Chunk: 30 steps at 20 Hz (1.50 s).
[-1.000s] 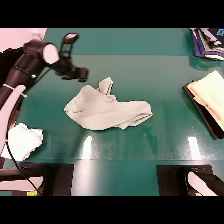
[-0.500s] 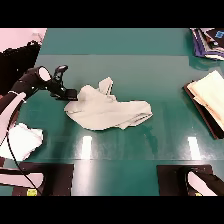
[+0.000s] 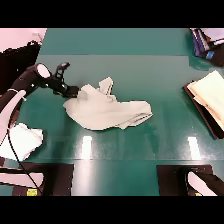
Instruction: Fold the shirts.
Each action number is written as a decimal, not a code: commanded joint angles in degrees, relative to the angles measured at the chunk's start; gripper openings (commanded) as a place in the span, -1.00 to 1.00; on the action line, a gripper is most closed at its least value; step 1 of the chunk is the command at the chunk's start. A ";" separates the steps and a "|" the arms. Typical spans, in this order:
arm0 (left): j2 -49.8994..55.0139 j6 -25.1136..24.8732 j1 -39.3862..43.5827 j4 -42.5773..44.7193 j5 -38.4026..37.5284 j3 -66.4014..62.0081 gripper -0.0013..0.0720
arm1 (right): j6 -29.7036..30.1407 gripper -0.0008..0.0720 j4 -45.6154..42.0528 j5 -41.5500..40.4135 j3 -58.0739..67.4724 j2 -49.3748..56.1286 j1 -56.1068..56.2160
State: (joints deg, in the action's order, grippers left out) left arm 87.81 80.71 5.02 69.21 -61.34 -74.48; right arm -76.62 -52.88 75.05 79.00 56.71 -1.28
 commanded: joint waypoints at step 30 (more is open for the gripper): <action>-32.20 -0.13 -0.04 2.12 -1.31 -30.56 -0.90 | 1.40 -0.93 -7.30 -17.49 -3.32 -6.34 15.58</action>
State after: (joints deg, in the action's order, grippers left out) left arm 62.61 80.55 5.04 71.20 -62.98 -98.30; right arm -75.09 -58.78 53.82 68.40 56.03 16.86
